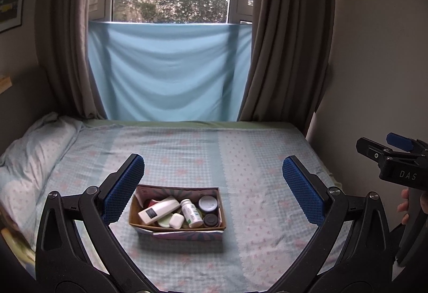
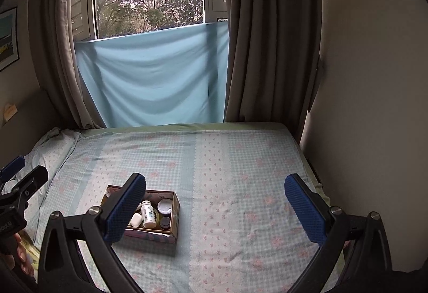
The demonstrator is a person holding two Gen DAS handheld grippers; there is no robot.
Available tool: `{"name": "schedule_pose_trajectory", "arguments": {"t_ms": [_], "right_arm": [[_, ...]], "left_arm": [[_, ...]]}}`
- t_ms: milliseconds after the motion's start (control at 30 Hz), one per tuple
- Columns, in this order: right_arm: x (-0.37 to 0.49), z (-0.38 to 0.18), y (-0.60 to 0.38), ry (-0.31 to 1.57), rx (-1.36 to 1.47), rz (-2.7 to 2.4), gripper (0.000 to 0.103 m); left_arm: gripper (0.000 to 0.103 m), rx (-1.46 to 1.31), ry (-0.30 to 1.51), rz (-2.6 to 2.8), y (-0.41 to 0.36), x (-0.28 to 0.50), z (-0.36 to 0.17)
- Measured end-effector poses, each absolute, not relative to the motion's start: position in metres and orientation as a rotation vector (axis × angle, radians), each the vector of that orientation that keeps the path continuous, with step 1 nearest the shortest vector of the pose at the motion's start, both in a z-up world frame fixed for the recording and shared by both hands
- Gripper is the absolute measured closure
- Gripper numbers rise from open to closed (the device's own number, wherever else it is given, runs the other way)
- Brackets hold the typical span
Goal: Organize rigid objects
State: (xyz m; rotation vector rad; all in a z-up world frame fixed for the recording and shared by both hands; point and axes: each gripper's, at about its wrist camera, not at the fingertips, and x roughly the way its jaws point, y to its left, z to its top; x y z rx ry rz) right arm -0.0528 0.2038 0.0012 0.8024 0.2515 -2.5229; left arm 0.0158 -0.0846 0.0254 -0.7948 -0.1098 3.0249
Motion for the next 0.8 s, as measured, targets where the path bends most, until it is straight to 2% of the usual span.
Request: {"name": "schedule_pose_trajectory", "arguments": {"t_ms": [800], "right_arm": [[-0.059, 0.002, 0.196, 0.23, 0.815, -2.542, 0.0]], "left_arm": [[0.0, -0.753, -0.094, 3.051, -0.092, 0.012, 0.025]]}}
